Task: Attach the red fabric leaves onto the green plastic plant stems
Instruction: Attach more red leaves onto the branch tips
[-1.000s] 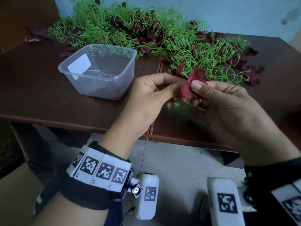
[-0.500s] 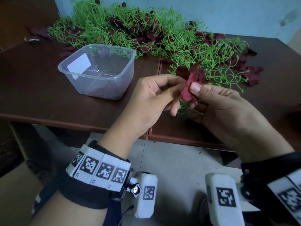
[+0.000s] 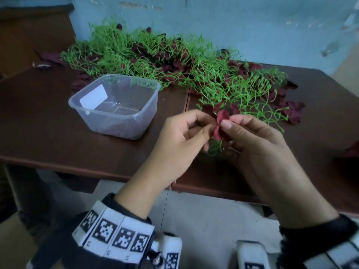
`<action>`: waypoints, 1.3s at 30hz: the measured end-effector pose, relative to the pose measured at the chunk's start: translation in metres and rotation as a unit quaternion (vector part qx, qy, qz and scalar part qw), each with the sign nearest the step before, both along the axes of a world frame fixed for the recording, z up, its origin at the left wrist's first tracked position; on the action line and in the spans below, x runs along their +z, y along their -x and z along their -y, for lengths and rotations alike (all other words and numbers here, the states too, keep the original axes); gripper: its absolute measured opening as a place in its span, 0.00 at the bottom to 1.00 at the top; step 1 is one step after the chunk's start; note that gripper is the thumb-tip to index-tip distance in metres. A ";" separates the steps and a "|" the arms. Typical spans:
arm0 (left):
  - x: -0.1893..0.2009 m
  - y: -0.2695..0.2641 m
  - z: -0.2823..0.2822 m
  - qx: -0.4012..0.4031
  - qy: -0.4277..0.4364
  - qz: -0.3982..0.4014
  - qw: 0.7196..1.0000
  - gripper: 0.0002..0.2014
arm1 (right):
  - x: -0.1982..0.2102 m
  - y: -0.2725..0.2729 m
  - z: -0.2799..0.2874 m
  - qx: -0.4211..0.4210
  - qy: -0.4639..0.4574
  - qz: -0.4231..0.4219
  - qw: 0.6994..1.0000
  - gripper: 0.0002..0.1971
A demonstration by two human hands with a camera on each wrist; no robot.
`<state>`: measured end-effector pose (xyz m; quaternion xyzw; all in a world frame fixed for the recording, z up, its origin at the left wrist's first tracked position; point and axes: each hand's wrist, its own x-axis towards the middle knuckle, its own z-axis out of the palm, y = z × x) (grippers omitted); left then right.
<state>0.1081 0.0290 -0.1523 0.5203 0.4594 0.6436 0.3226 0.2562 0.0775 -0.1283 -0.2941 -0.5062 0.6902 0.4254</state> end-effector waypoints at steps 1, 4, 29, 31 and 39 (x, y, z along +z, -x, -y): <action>-0.001 0.001 0.000 0.013 0.003 -0.004 1.000 0.04 | 0.000 0.000 0.001 -0.020 -0.011 0.000 1.000 0.14; -0.002 0.005 -0.002 0.067 -0.001 0.006 0.998 0.06 | 0.001 -0.005 -0.002 -0.100 -0.070 0.064 0.991 0.09; -0.006 0.004 -0.006 0.171 0.006 0.082 0.982 0.06 | 0.016 -0.020 -0.026 -0.190 -0.168 0.452 0.855 0.16; -0.006 0.005 -0.006 0.184 0.005 0.079 0.980 0.05 | 0.022 -0.019 -0.028 -0.182 -0.162 0.476 0.845 0.15; -0.007 0.007 -0.006 0.165 0.009 0.075 0.983 0.07 | 0.066 -0.010 -0.056 -0.096 -0.240 0.550 0.794 0.09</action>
